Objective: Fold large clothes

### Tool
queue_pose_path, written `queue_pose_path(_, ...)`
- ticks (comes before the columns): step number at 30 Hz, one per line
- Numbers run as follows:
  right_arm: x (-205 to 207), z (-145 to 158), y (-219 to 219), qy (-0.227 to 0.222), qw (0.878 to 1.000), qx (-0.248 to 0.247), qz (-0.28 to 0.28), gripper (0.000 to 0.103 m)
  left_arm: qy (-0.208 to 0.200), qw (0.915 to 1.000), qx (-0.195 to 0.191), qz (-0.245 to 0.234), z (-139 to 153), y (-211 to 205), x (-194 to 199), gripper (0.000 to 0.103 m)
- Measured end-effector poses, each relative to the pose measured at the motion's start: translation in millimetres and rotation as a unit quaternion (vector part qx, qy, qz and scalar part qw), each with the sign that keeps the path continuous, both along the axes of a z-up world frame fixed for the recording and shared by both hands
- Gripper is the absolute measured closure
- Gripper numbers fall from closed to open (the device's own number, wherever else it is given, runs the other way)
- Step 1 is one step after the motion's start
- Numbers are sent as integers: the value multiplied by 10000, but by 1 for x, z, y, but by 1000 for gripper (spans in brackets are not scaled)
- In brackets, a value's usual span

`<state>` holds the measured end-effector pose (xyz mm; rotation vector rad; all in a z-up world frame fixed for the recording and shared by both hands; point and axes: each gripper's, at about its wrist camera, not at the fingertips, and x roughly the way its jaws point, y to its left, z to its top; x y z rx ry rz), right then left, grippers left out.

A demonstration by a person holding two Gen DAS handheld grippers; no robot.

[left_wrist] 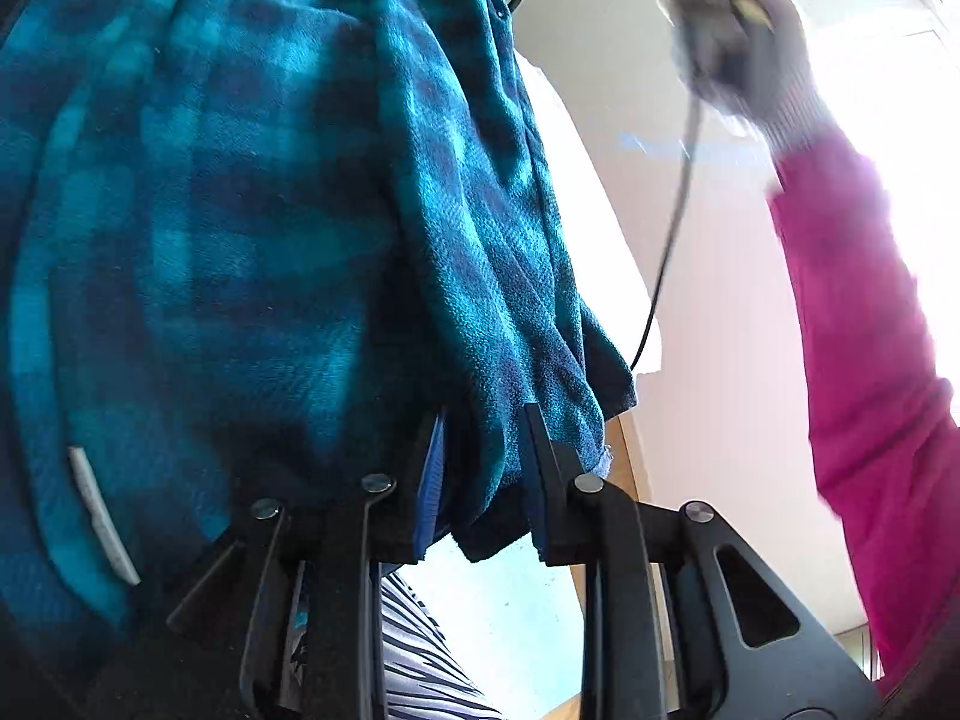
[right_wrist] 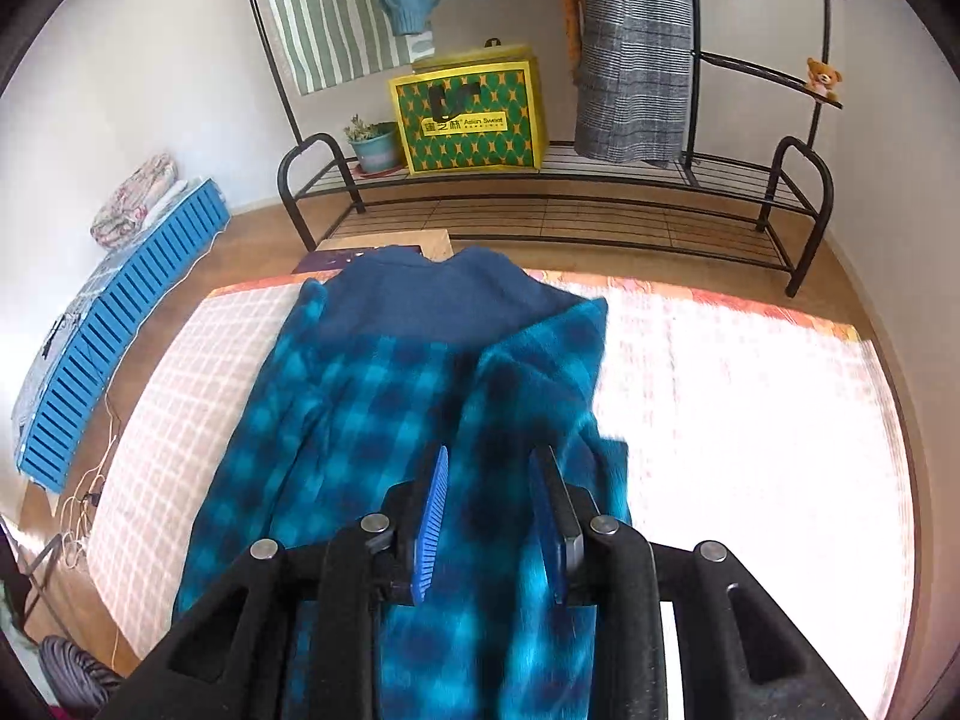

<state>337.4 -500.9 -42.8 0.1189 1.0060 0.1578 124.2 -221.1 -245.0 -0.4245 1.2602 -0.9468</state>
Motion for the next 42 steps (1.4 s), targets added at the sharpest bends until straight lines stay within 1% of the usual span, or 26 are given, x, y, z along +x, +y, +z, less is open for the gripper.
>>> queue_pose_path(1,-23,1,-7,17,10000,46,-38,74,-2,10000,-7,-1,2,2,0,77)
queue_pose_path(4,-100,-10,-26,196,9991,350,-130,72,135,9999,-62,47,7,15,3,77)
queue_pose_path(7,-170,-34,-35,553,9953,741,-303,72,207,9997,-73,104,8,19,3,77)
queue_pose_path(9,-212,-54,-39,755,9900,1119,-409,72,229,9996,-75,129,9,22,1,77)
queue_pose_path(11,-244,-75,-38,936,9833,1481,-500,73,244,9996,-9,154,6,20,0,77)
queue_pose_path(13,-264,-98,-37,1103,9775,1713,-544,76,253,9995,69,171,3,16,1,77)
queue_pose_path(14,-272,-111,-36,1221,9753,1741,-600,78,261,9994,109,197,1,14,2,77)
queue_pose_path(16,-282,-134,-39,1460,9750,1467,-803,80,265,9992,175,223,-1,11,2,77)
queue_pose_path(17,-287,-142,-42,1521,9733,1477,-880,90,243,9992,218,211,0,13,1,77)
queue_pose_path(19,-289,-140,-53,1436,9678,1797,-1019,91,163,9992,312,172,2,10,-1,77)
queue_pose_path(21,-289,-127,-56,1217,9685,1934,-994,81,116,9992,340,158,3,4,-1,77)
queue_pose_path(22,-287,-119,-55,1080,9699,1976,-925,79,114,9992,342,171,3,3,-1,77)
queue_pose_path(23,-284,-113,-53,998,9697,2060,-855,75,121,9992,334,182,4,6,-3,77)
queue_pose_path(25,-276,-108,-48,979,9691,2146,-727,74,151,9992,324,189,5,10,-6,77)
queue_pose_path(28,-258,-118,-34,1201,9708,1996,-567,74,153,9993,329,133,5,8,-11,77)
queue_pose_path(30,-251,-130,-28,1376,9706,1897,-550,78,168,9993,314,138,2,3,-11,77)
queue_pose_path(31,-247,-135,-25,1443,9693,1909,-556,87,178,9994,281,133,1,2,-11,80)
queue_pose_path(32,-247,-142,-24,1473,9674,1988,-540,103,199,9995,237,113,1,-1,-9,84)
queue_pose_path(33,-245,-142,-22,1482,9666,2021,-545,103,220,9995,204,86,1,-4,-9,95)
queue_pose_path(35,-243,-132,-22,1404,9698,1923,-533,103,220,9997,104,58,5,-8,-11,98)
queue_pose_path(37,-240,-111,-26,1263,9755,1735,-476,103,285,9996,-61,21,11,-11,-16,99)
queue_pose_path(39,-239,-92,-38,1149,9776,1688,-520,103,316,9994,-169,-34,16,-18,-20,99)
queue_pose_path(40,-237,-87,-44,1105,9778,1690,-561,103,262,9995,-175,-85,18,-24,-23,99)
queue_pose_path(42,-231,-87,-49,1120,9792,1592,-563,103,58,9998,-1,-181,19,-32,-27,100)
